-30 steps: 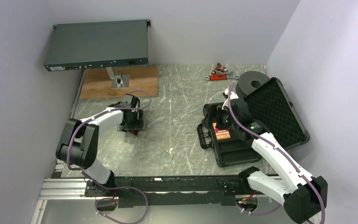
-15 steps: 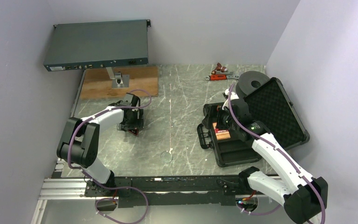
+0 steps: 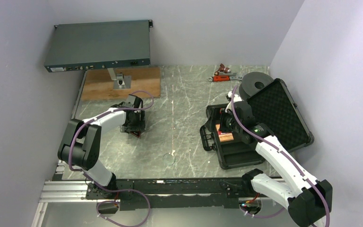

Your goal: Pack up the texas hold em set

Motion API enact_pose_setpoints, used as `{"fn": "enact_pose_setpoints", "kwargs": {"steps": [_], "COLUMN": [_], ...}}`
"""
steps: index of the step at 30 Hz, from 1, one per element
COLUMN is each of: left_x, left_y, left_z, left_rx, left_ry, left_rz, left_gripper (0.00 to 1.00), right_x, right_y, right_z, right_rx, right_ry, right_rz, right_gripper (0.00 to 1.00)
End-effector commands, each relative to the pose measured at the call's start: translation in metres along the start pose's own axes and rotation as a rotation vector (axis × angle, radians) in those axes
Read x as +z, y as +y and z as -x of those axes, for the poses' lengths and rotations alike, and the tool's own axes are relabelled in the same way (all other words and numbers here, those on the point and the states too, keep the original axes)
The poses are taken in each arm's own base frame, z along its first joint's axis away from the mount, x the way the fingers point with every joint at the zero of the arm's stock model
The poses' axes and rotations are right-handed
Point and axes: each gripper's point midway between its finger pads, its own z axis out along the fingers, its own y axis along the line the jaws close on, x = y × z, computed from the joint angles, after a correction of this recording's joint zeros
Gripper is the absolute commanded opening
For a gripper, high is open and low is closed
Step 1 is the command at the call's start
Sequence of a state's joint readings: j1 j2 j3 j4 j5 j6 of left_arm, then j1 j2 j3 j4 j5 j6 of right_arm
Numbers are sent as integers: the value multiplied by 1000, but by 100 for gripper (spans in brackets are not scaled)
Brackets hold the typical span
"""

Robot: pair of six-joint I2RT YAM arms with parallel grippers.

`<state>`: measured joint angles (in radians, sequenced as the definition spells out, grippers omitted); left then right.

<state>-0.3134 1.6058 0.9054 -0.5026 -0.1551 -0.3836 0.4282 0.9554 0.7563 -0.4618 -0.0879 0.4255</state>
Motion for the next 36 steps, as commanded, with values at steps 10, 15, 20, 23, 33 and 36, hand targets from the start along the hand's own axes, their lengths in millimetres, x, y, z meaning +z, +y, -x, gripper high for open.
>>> {"fn": "enact_pose_setpoints", "kwargs": {"steps": [10, 15, 20, 23, 33, 36], "left_x": [0, -9, -17, -23, -54, -66], "left_y": [-4, -10, -17, -24, -46, -56], "left_z": [-8, -6, -4, -3, 8, 13], "left_rx": [15, 39, 63, 84, 144, 169], "left_ry": [13, 2, -6, -15, -60, -77], "left_rz": [-3, -6, -9, -15, -66, -86], "left_gripper": [49, 44, 29, 26, 24, 23], "right_x": [-8, -12, -17, -17, -35, -46], "right_y": [9, 11, 13, 16, 25, 31], "right_z": [14, 17, 22, 21, 40, 54], "right_rx": [-17, -20, -12, -6, 1, 15], "right_ry": [-53, -61, -79, -74, -126, -165], "right_rz": [37, 40, 47, 59, 72, 81], "right_gripper": [99, 99, 99, 99, 98, 98]}}
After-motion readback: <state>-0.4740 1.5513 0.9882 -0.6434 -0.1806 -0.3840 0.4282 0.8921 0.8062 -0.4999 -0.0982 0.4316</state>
